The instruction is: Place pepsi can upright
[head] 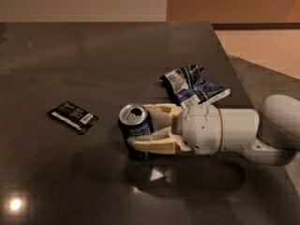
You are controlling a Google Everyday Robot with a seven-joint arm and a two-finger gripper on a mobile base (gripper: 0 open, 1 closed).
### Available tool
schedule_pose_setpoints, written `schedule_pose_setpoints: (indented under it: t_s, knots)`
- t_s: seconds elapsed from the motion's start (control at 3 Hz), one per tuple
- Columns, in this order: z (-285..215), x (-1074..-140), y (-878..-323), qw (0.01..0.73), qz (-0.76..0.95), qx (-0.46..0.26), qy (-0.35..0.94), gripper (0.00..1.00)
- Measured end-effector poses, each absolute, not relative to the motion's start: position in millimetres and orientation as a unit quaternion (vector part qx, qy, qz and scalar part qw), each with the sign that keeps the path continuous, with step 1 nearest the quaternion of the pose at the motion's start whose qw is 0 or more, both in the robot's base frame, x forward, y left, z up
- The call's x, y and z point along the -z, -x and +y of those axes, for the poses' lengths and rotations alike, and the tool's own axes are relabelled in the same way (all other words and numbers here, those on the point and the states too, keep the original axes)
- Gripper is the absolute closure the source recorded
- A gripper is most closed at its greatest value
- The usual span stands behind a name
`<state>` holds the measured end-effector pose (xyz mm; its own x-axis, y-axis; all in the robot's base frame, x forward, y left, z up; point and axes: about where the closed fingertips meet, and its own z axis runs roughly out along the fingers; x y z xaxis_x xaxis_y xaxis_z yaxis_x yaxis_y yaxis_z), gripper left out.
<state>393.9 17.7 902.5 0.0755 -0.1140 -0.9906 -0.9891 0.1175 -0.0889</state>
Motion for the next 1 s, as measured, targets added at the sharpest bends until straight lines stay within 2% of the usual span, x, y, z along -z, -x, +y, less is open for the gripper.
schedule_pose_setpoints:
  t_s: [1.0]
  knots:
    - [11.7, -894.4, -398.2, 0.533, 0.530, -0.436, 0.495, 0.13]
